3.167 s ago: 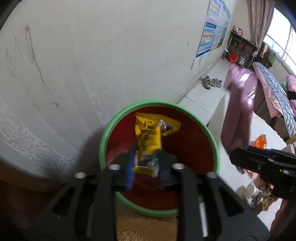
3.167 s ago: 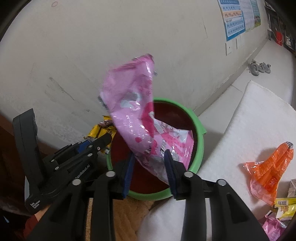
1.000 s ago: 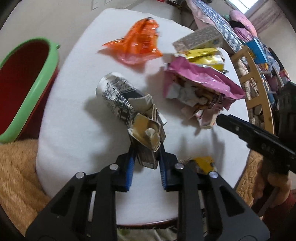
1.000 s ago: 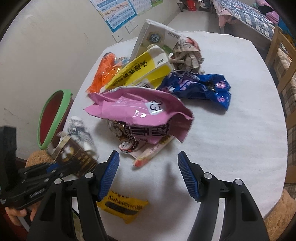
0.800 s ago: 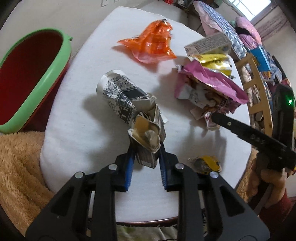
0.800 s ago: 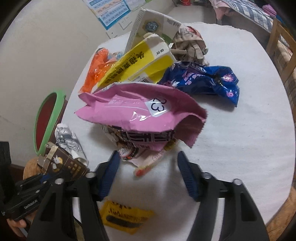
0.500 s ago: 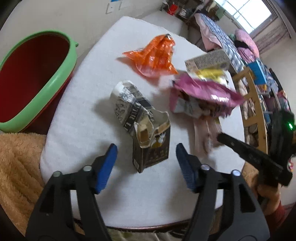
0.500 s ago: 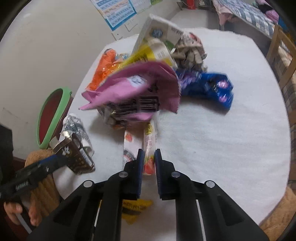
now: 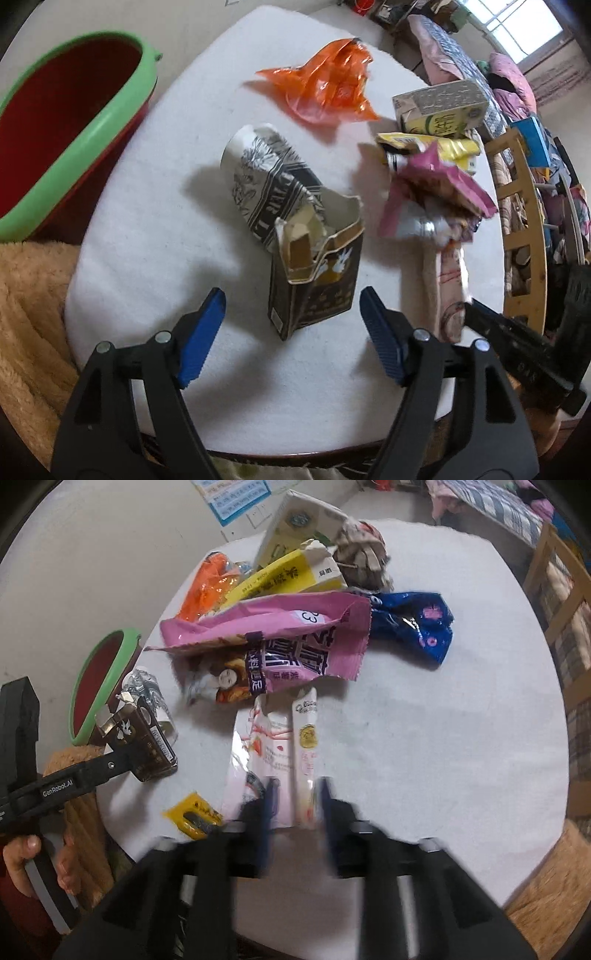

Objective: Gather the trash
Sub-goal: 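Grasp the white-red stick wrappers with the right tool while the left tool grasps the brown carton, then carry the stick wrappers and brown carton in both tools over the bin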

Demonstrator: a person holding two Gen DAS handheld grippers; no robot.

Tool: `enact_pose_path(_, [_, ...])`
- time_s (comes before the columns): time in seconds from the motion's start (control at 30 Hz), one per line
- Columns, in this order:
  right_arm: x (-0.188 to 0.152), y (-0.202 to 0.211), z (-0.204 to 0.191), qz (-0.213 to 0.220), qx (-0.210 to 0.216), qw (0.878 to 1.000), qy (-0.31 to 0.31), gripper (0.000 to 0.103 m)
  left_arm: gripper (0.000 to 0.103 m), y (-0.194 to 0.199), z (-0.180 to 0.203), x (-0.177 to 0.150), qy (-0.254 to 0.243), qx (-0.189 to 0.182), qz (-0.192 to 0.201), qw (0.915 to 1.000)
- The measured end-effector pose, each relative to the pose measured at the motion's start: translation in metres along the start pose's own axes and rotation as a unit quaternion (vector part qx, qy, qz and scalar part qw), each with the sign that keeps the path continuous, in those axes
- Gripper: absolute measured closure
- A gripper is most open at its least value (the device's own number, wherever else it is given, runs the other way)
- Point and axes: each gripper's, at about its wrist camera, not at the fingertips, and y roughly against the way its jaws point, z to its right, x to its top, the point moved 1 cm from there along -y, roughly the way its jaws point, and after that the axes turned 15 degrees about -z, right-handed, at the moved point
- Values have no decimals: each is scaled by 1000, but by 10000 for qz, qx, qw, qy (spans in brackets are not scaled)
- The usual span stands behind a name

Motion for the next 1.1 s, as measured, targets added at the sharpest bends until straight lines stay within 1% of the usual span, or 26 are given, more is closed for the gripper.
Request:
enact_pose_path(0.03, [-1,1,0,69,12,10000,-50,48,31,0,-1,1,-7,2,0,10000])
enact_pose_path(0.07, [1,1,-2,106,16,9999,-50,47,31,1,0,1,-34,32,28,10000])
enact_pose_path(0.17, [4,-1,-6,110,21,9999,-37,47,33,2,6,2,-153,168,140,9996])
enact_pose_path(0.23, [8,-6,-12,90,104,9999,-59,47,49,0,9,3,-208,256,114,9994])
enact_pose_path(0.27, [10,-10,-16,82,164,9998,-74,47,52,-1,10,3,-224,215,90,9995])
enact_pose_path(0.3, [11,-11,-17,74,214,9997,-87,47,60,-1,11,3,-220,176,97,9996])
enact_pose_path(0.33, [13,-13,-17,59,253,9996,-100,47,62,1,12,2,-227,185,129,9995])
enact_pose_path(0.37, [14,-16,-17,10,269,9996,-101,49,63,1,12,2,-250,195,150,9994])
enact_pose_path(0.4, [15,-20,-18,-76,298,9995,-96,64,66,3,12,1,-272,189,165,9993])
enact_pose_path(0.47, [13,-25,-20,-193,430,9989,-59,82,71,8,14,0,-302,129,189,9993])
enact_pose_path(0.5, [12,-25,-21,-216,464,9987,-21,88,75,10,14,-2,-303,107,210,9993])
enact_pose_path(0.53, [11,-24,-22,-201,465,9987,6,89,80,15,13,-3,-295,83,253,9992])
enact_pose_path(0.57, [10,-20,-23,-160,483,9987,45,91,80,18,13,-3,-286,86,285,9991])
enact_pose_path(0.7, [9,3,-27,97,555,9983,132,91,80,37,16,-3,-296,64,535,9981])
enact_pose_path(0.93, [3,52,-29,702,550,9959,169,91,80,73,25,-3,-370,-11,1002,9943])
enact_pose_path(0.97, [-3,60,-25,754,552,9955,171,91,80,77,26,-3,-370,-10,1054,9937])
enact_pose_path(1.1, [-6,77,-27,935,566,9937,234,91,80,92,28,-2,-365,-37,1249,9915])
